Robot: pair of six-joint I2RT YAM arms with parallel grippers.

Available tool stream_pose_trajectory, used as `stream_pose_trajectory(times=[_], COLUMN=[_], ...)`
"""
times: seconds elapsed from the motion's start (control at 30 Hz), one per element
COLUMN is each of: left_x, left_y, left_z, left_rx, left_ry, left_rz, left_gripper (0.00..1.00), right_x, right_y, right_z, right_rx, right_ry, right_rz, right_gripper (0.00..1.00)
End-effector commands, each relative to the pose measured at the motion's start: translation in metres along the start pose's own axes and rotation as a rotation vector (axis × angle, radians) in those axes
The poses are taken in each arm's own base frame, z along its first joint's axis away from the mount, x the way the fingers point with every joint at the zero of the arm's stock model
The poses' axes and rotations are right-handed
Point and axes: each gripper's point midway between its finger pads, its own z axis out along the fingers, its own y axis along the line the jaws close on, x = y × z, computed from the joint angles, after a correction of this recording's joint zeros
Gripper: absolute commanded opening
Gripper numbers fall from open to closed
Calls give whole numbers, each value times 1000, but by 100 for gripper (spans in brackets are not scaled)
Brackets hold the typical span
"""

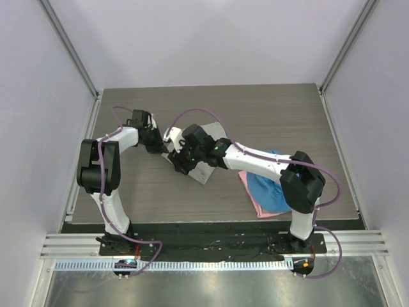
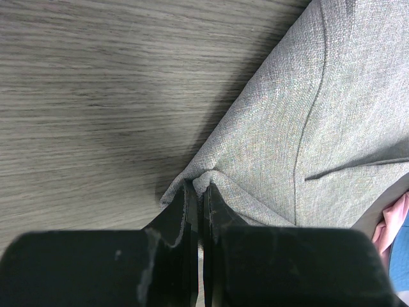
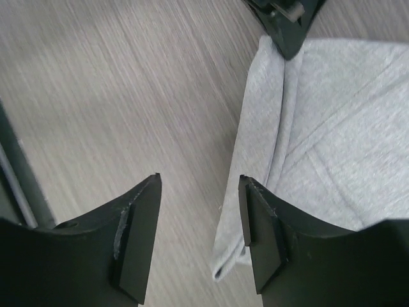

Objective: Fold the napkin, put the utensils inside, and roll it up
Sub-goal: Place the utensil onto the napkin

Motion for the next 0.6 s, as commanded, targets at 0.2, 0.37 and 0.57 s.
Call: stream_pose_trajectory(times=[0.2, 0.37, 0.57], left_x=[-4, -4, -4], left_y=[-1, -1, -3], left_z=[5, 7, 6], left_rx=[13, 16, 21], left_ry=[-1, 1, 1], left_rz=[-7, -8, -8], left_gripper=[0, 0, 0], right_x=[-14, -8, 0], right_y=[-31, -34, -36], right_z=[54, 68, 80], right_rx=[204, 208, 203], right_ry=[-32, -17, 5], right_rz=[-160, -182, -182], right_gripper=[52, 51, 50])
